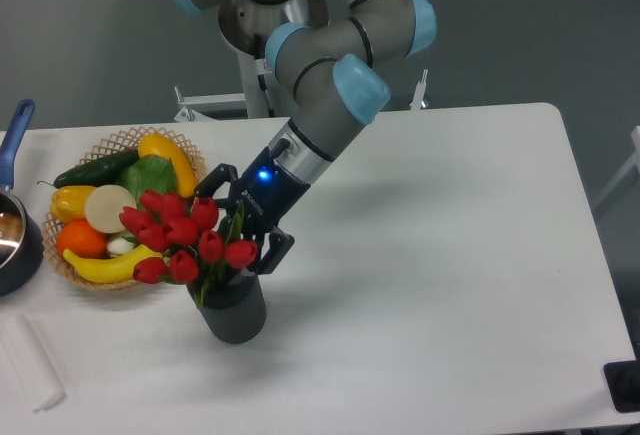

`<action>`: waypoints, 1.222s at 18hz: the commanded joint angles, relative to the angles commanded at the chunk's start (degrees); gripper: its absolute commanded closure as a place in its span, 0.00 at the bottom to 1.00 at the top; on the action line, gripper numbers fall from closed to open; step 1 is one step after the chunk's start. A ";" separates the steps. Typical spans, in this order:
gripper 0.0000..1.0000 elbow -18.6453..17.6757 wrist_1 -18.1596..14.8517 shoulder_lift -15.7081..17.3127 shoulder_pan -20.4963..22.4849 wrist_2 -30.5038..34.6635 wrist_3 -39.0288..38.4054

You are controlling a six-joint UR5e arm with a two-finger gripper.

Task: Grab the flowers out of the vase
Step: 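Lower the open gripper around the tulip stems above the vase rim, then close the gripper on the tulip stems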

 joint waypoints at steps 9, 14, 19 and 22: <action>0.76 -0.09 0.00 0.18 0.09 0.00 -0.09; 0.85 0.09 -0.09 0.53 0.26 -0.09 -0.35; 0.85 0.18 -0.09 1.23 0.79 -0.52 -1.23; 0.85 0.35 -0.09 2.37 1.57 -4.73 -2.98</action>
